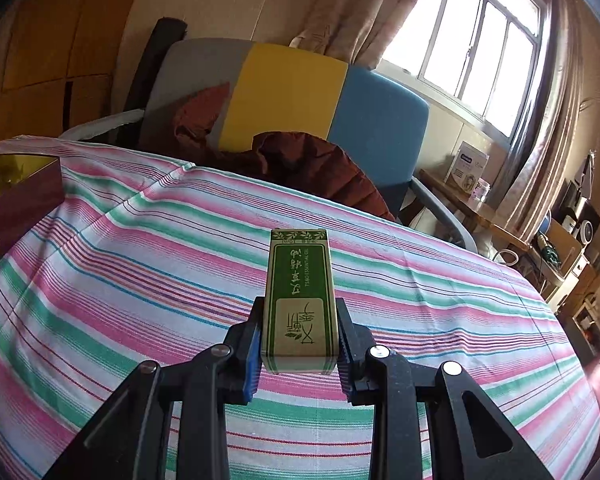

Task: Organize objects
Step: 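Carry the purple packet with the left gripper to the tray while the right carries the green box, then open the left gripper to drop the purple packet into the tray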

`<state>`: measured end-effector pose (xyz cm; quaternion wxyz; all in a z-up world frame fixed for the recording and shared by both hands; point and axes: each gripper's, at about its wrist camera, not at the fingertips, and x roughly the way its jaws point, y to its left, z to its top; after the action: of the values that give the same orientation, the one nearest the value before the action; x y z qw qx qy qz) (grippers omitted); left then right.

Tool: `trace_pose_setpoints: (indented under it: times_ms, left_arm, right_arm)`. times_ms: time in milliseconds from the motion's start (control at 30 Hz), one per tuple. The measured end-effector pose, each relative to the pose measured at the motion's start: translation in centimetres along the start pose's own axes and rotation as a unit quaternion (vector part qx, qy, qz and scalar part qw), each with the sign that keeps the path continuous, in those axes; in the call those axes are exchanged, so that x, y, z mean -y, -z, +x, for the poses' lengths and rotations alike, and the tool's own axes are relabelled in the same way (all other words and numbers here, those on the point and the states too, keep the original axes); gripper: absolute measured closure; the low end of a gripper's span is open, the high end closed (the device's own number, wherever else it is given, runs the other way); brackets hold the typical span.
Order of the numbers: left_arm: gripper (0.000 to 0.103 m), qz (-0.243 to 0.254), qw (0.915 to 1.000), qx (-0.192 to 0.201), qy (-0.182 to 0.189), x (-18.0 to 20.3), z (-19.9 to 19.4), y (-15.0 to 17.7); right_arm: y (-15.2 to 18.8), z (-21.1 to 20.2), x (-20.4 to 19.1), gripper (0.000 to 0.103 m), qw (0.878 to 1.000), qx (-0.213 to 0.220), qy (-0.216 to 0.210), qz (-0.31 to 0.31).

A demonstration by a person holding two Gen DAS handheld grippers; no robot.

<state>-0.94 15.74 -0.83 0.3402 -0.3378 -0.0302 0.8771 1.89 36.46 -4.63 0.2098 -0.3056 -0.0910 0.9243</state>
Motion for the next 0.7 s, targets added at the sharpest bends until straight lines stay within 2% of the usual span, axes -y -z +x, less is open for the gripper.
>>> trace_pose_setpoints:
  times_ms: [200,367,600,700]
  left_arm:
    - [0.06,-0.053,0.9982,0.016,-0.025,-5.1,-2.3,-0.9]
    - [0.06,-0.1,0.9931,0.024,-0.057,-10.1,-3.6,-1.5]
    - [0.06,-0.153,0.9835,0.01,-0.096,-16.9,-4.2,-2.2]
    - [0.06,-0.171,0.9796,-0.011,-0.105,-19.7,-3.8,-2.4]
  right_arm:
    - [0.0,0.3,-0.1,0.072,1.0,-0.009,0.006,-0.002]
    - [0.0,0.4,-0.4,0.072,1.0,-0.013,0.015,-0.008]
    - [0.0,0.4,-0.3,0.072,1.0,-0.016,0.01,-0.004]
    - [0.1,0.1,-0.1,0.072,1.0,-0.015,0.0,0.006]
